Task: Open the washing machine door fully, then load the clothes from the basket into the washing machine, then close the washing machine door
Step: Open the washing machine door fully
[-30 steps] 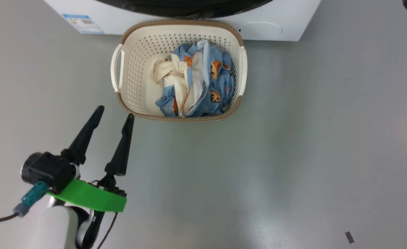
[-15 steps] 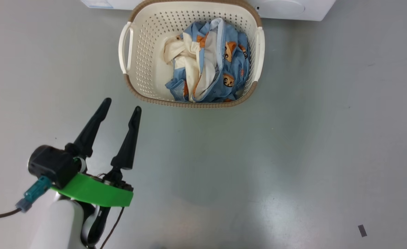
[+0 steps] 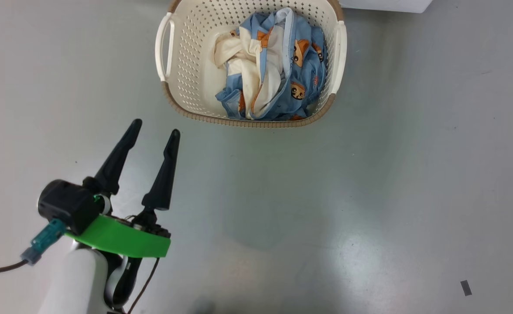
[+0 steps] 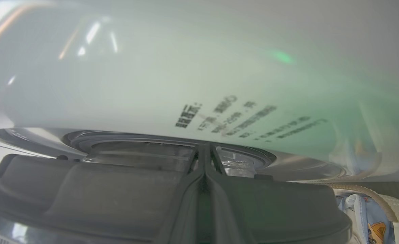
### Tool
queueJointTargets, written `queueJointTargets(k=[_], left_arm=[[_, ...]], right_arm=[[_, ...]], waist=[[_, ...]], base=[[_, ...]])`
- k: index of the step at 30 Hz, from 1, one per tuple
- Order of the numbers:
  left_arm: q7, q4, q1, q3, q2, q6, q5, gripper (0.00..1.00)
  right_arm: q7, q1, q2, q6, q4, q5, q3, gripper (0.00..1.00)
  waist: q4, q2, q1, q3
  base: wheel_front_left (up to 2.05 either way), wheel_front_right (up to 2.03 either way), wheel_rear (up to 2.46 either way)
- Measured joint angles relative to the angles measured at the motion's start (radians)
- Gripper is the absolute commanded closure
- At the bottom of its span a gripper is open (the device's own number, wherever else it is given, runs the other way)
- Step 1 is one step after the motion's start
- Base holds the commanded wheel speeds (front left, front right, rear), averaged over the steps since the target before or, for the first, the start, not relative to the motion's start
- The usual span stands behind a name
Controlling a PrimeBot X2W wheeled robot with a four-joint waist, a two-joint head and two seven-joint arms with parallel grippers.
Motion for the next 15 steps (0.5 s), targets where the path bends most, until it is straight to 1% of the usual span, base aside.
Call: queueJointTargets(k=[4, 9, 10, 15], left_arm=[[0.0, 0.0, -0.005, 0.003, -0.005, 0.0, 0.0, 0.0], [0.0, -0.001, -0.016, 0.005, -0.006, 0.0, 0.0, 0.0], [0.0, -0.001, -0.016, 0.005, -0.006, 0.0, 0.0, 0.0], [0.0, -0.005, -0.016, 0.006, -0.006, 0.0, 0.0, 0.0]], right_arm=[[0.054, 0.0, 0.0, 0.0, -0.013, -0.028, -0.014, 1.0], [0.124, 0.013, -0.001, 0.0, -0.039, -0.03, -0.01, 1.0], [0.124, 0.013, -0.001, 0.0, -0.039, -0.03, -0.01, 1.0], [0.184, 0.041, -0.002, 0.0, -0.084, 0.02, 0.021, 1.0]], waist=[[-0.001, 0.0, 0.0, -0.001], [-0.004, 0.0, 0.0, -0.006], [-0.004, 0.0, 0.0, -0.006], [-0.01, 0.0, 0.0001, -0.011]], base=[[0.0, 0.0, 0.0], [0.0, 0.0, 0.0], [0.0, 0.0, 0.0], [0.0, 0.0, 0.0]])
